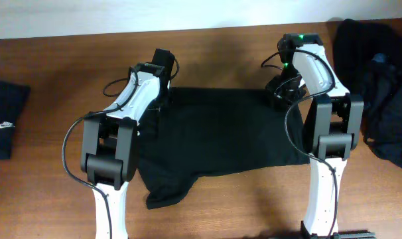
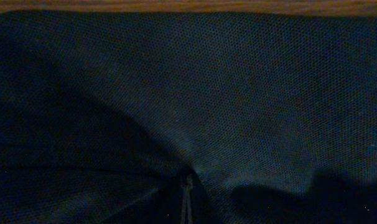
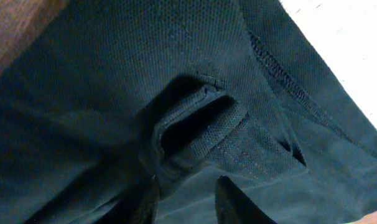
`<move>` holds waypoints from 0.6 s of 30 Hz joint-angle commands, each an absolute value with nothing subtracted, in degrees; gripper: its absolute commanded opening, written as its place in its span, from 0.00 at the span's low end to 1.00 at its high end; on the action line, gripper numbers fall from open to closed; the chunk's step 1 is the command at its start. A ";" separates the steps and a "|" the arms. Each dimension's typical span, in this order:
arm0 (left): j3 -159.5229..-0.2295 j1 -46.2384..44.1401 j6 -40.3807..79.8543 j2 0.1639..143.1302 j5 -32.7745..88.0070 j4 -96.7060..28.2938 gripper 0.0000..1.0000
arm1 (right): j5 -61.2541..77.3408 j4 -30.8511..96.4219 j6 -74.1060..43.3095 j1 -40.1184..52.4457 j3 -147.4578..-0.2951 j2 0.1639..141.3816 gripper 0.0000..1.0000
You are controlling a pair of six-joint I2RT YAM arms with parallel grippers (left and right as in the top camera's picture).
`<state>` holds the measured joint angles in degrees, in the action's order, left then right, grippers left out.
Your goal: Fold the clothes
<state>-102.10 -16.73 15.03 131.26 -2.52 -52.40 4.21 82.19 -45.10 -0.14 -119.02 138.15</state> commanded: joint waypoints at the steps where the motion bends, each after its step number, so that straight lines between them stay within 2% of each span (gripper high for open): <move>1: -100.27 -16.49 15.16 133.19 -0.78 -52.73 0.01 | 4.58 82.26 -46.54 -0.34 -118.76 136.38 0.35; 18: -100.29 -16.49 15.16 133.19 -0.78 -52.73 0.01 | 4.78 80.75 -49.01 -0.34 -118.65 136.38 0.36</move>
<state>-102.10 -16.62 15.05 131.26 -2.28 -52.40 4.43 80.77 -46.96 -0.14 -119.02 138.15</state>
